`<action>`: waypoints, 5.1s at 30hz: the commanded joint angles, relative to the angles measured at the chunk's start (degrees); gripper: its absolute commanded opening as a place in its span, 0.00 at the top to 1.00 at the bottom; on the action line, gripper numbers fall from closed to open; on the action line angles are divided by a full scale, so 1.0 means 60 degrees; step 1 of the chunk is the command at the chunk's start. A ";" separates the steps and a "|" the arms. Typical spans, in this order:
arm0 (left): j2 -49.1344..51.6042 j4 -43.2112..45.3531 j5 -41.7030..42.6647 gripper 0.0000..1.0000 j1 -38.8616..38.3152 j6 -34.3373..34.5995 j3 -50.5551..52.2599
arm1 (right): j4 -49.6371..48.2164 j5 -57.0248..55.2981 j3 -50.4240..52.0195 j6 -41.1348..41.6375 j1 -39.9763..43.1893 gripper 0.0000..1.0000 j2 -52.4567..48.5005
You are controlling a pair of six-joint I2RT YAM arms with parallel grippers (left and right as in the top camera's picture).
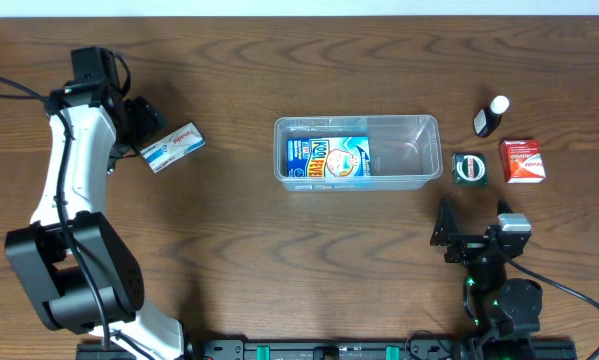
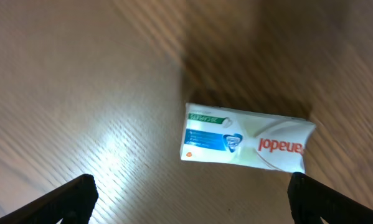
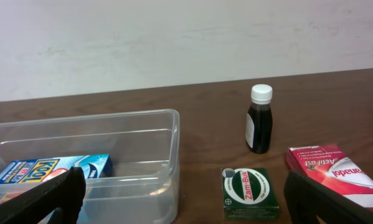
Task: Pack container
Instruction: 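Move the left gripper to the white Panadol box, then grasp the white Panadol box upright with the left gripper, then lift the white box and carry it over the container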
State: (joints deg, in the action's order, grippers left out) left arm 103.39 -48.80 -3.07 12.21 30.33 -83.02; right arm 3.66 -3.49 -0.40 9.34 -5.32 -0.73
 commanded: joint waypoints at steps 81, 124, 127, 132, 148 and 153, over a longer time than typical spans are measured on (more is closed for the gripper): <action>0.0951 0.4703 0.1515 0.45 -0.0251 0.8674 0.2109 | 0.0040 -0.0018 0.0015 -0.0142 0.0073 0.01 0.0029; 0.1446 0.5147 0.1224 0.35 -0.0452 0.7125 0.2102 | 0.0040 -0.0018 0.0015 -0.0142 0.0073 0.01 0.0022; 0.1570 0.5115 0.1224 0.35 -0.0532 0.7122 0.2102 | 0.0040 -0.0018 0.0015 -0.0142 0.0073 0.01 0.0022; 0.1923 0.5115 0.1228 0.35 -0.0601 0.7125 0.2102 | 0.0040 -0.0018 0.0015 -0.0142 0.0073 0.01 0.0022; 0.1912 0.4430 0.1657 0.55 -0.0583 0.6087 0.2098 | 0.0040 -0.0018 0.0015 -0.0142 0.0073 0.01 0.0022; 0.1341 0.4426 0.1698 0.63 -0.0583 0.4572 0.2036 | 0.0040 -0.0018 0.0015 -0.0142 0.0073 0.01 0.0022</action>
State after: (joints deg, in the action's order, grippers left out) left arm 112.97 -21.15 6.46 8.73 65.67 -70.74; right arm 3.66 -3.49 -0.40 9.34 -5.32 -0.73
